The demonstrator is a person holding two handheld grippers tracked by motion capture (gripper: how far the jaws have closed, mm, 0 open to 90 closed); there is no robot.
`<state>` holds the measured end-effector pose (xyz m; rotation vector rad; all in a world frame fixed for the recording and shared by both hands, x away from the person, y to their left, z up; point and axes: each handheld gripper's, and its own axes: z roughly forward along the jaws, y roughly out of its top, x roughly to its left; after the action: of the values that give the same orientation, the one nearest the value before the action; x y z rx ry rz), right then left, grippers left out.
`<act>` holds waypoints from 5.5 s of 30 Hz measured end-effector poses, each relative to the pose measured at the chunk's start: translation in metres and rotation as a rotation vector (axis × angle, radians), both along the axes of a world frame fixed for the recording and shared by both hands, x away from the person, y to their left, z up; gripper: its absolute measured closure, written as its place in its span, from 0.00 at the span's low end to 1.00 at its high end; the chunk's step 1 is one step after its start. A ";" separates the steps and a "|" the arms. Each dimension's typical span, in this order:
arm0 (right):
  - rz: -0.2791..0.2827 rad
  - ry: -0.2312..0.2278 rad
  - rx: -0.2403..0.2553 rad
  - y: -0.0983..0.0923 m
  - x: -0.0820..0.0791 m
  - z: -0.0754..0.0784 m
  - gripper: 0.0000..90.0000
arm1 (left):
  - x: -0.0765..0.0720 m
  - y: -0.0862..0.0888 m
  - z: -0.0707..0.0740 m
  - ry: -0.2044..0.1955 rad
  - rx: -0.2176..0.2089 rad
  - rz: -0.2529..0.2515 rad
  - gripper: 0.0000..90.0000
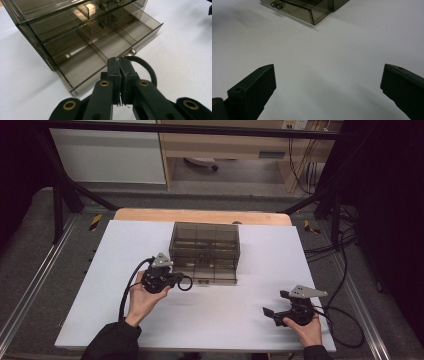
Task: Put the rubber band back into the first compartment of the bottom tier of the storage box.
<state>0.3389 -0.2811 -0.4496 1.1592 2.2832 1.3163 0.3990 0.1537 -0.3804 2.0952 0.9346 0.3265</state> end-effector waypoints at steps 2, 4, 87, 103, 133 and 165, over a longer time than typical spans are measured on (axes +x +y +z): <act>-0.001 -0.002 0.001 0.000 0.000 0.000 0.01 | 0.002 0.000 0.001 0.000 0.002 0.002 0.97; -0.001 -0.002 0.001 0.000 0.000 0.000 0.01 | 0.005 -0.001 0.001 0.000 0.008 0.006 0.97; 0.000 -0.002 0.000 0.000 0.000 0.000 0.01 | 0.062 -0.009 -0.050 0.044 0.117 0.104 0.97; 0.000 -0.003 0.000 0.000 0.000 0.000 0.01 | 0.060 -0.006 -0.048 0.034 0.106 0.100 0.83; -0.003 -0.002 0.006 0.000 0.000 0.000 0.01 | 0.021 0.022 -0.017 -0.046 0.057 0.040 0.32; -0.002 -0.002 0.008 0.000 -0.001 0.000 0.01 | -0.033 0.095 -0.048 -0.093 0.026 0.061 0.12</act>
<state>0.3382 -0.2815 -0.4491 1.1616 2.2770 1.3259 0.3658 0.2489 -0.4280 2.0591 0.9454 0.4661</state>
